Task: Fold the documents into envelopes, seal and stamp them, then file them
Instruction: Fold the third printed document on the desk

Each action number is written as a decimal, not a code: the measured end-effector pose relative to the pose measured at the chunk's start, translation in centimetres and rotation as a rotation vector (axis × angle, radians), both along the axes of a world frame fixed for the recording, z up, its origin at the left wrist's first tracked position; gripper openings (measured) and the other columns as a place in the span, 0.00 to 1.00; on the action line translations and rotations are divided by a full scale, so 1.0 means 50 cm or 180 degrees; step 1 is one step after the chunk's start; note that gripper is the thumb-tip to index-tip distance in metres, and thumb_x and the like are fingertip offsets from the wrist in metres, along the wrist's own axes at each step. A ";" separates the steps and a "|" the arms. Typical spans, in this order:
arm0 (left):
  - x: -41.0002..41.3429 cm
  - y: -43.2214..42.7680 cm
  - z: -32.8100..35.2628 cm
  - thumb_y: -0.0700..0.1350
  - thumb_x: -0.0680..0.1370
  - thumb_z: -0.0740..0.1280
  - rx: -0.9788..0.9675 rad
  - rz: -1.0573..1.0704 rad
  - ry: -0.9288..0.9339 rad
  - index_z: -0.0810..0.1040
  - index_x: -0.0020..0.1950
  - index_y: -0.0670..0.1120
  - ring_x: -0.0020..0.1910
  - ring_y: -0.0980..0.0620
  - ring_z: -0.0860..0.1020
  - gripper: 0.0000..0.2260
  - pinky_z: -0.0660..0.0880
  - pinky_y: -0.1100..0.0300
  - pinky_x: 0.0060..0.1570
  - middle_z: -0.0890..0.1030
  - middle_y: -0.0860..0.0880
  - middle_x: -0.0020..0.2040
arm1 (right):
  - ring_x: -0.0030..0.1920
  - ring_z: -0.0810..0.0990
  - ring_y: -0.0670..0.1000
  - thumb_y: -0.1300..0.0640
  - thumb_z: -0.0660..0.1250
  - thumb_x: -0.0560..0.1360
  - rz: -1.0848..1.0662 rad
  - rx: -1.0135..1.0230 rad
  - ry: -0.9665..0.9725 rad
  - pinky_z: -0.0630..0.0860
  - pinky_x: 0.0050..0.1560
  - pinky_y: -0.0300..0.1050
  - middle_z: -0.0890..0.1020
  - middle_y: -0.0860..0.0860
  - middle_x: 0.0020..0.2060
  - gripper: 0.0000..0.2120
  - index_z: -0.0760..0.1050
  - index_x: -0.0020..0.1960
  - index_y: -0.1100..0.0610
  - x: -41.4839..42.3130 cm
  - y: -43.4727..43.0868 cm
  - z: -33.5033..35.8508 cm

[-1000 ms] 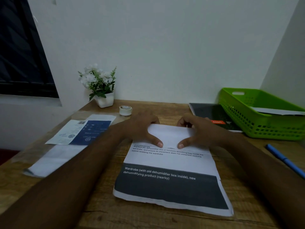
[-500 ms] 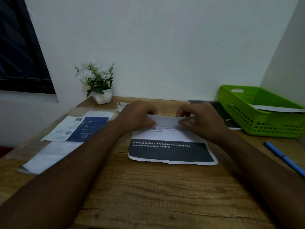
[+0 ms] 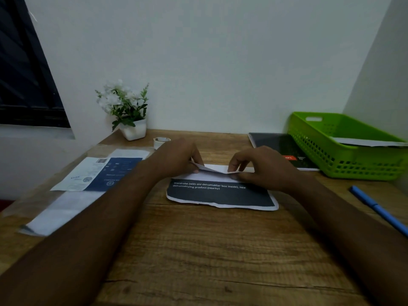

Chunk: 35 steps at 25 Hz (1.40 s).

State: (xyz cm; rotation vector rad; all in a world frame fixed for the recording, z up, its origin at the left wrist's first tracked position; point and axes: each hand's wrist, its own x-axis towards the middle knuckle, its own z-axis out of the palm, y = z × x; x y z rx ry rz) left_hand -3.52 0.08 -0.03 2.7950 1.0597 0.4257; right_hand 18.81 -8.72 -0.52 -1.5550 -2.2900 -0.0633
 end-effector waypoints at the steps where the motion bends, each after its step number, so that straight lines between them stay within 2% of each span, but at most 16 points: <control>1: -0.004 0.002 0.002 0.44 0.71 0.74 -0.0101 -0.0031 0.0083 0.84 0.51 0.51 0.46 0.56 0.80 0.10 0.78 0.58 0.47 0.84 0.53 0.49 | 0.44 0.80 0.37 0.45 0.71 0.71 -0.0010 -0.0140 0.0014 0.75 0.48 0.38 0.83 0.38 0.42 0.07 0.80 0.46 0.46 -0.002 -0.001 0.002; 3: -0.010 0.000 0.007 0.54 0.68 0.75 -0.0416 -0.0067 0.0150 0.84 0.48 0.54 0.46 0.56 0.80 0.10 0.78 0.54 0.48 0.84 0.54 0.48 | 0.45 0.80 0.38 0.39 0.68 0.71 -0.0033 -0.0307 0.0080 0.75 0.46 0.37 0.83 0.39 0.43 0.11 0.81 0.45 0.45 -0.006 0.000 0.000; 5: -0.011 -0.005 0.011 0.65 0.63 0.71 -0.0611 -0.0121 0.0054 0.84 0.42 0.57 0.44 0.56 0.80 0.16 0.78 0.51 0.46 0.84 0.55 0.44 | 0.46 0.79 0.39 0.38 0.66 0.72 -0.0056 -0.0174 0.0145 0.76 0.48 0.42 0.83 0.40 0.45 0.12 0.81 0.47 0.44 -0.011 0.005 -0.011; 6: -0.009 -0.006 0.010 0.67 0.62 0.70 -0.0615 -0.0140 0.0001 0.83 0.40 0.57 0.43 0.56 0.80 0.17 0.78 0.50 0.46 0.84 0.55 0.42 | 0.48 0.78 0.39 0.38 0.65 0.73 -0.0062 -0.0103 0.0178 0.76 0.51 0.45 0.83 0.40 0.48 0.13 0.81 0.50 0.44 -0.016 0.007 -0.020; 9: -0.006 0.000 0.002 0.61 0.66 0.73 -0.0508 -0.0119 0.0038 0.84 0.45 0.53 0.44 0.59 0.78 0.15 0.77 0.57 0.44 0.82 0.56 0.46 | 0.61 0.74 0.42 0.38 0.62 0.75 0.0033 -0.0327 0.0202 0.71 0.63 0.47 0.78 0.40 0.61 0.18 0.76 0.62 0.42 -0.034 0.012 -0.039; 12: -0.008 0.015 -0.009 0.61 0.66 0.73 -0.0378 -0.0033 0.0282 0.79 0.55 0.52 0.49 0.58 0.73 0.22 0.72 0.62 0.45 0.77 0.56 0.52 | 0.65 0.71 0.44 0.37 0.60 0.76 0.0062 -0.0526 0.0007 0.67 0.66 0.50 0.74 0.42 0.67 0.21 0.72 0.67 0.42 -0.038 0.017 -0.041; 17: -0.039 0.050 -0.015 0.65 0.62 0.73 -0.0603 0.0388 0.0321 0.76 0.57 0.54 0.46 0.61 0.71 0.28 0.70 0.63 0.41 0.74 0.56 0.50 | 0.63 0.72 0.42 0.34 0.64 0.71 -0.0211 -0.0670 0.0089 0.68 0.66 0.53 0.75 0.37 0.62 0.21 0.75 0.61 0.39 -0.007 0.015 -0.024; 20: -0.051 0.060 -0.013 0.68 0.58 0.71 -0.0689 0.0498 0.0334 0.75 0.58 0.53 0.46 0.59 0.72 0.33 0.70 0.61 0.41 0.74 0.56 0.48 | 0.59 0.75 0.42 0.33 0.68 0.66 -0.0466 -0.0862 0.0021 0.67 0.65 0.50 0.77 0.37 0.59 0.23 0.76 0.59 0.39 0.020 0.005 0.000; 24: -0.053 0.055 -0.015 0.61 0.63 0.74 -0.0841 0.0419 0.0215 0.74 0.55 0.52 0.45 0.59 0.72 0.25 0.67 0.63 0.38 0.74 0.54 0.48 | 0.52 0.76 0.43 0.35 0.72 0.62 -0.0750 -0.1112 0.0018 0.73 0.56 0.44 0.77 0.39 0.55 0.28 0.75 0.61 0.40 0.049 -0.010 0.025; 30: -0.055 0.045 -0.008 0.60 0.61 0.76 -0.1174 0.0312 0.0223 0.69 0.53 0.55 0.48 0.58 0.72 0.27 0.69 0.63 0.40 0.74 0.56 0.51 | 0.54 0.74 0.44 0.33 0.72 0.57 -0.0736 -0.1409 0.0037 0.72 0.60 0.47 0.77 0.41 0.55 0.37 0.74 0.64 0.44 0.050 -0.009 0.028; 33: -0.047 0.035 -0.003 0.56 0.62 0.78 -0.1282 0.0243 0.0115 0.67 0.59 0.57 0.49 0.60 0.71 0.31 0.68 0.64 0.41 0.72 0.57 0.52 | 0.51 0.76 0.44 0.40 0.76 0.60 -0.0550 -0.1590 0.0262 0.74 0.52 0.42 0.79 0.43 0.52 0.26 0.77 0.56 0.47 0.055 -0.012 0.028; 35: -0.044 0.026 0.002 0.53 0.63 0.78 -0.1216 0.0126 0.0130 0.70 0.59 0.57 0.49 0.62 0.70 0.28 0.67 0.66 0.41 0.69 0.62 0.52 | 0.51 0.76 0.47 0.46 0.78 0.62 -0.0429 -0.1593 0.0525 0.74 0.50 0.41 0.78 0.44 0.50 0.22 0.75 0.52 0.48 0.056 -0.013 0.022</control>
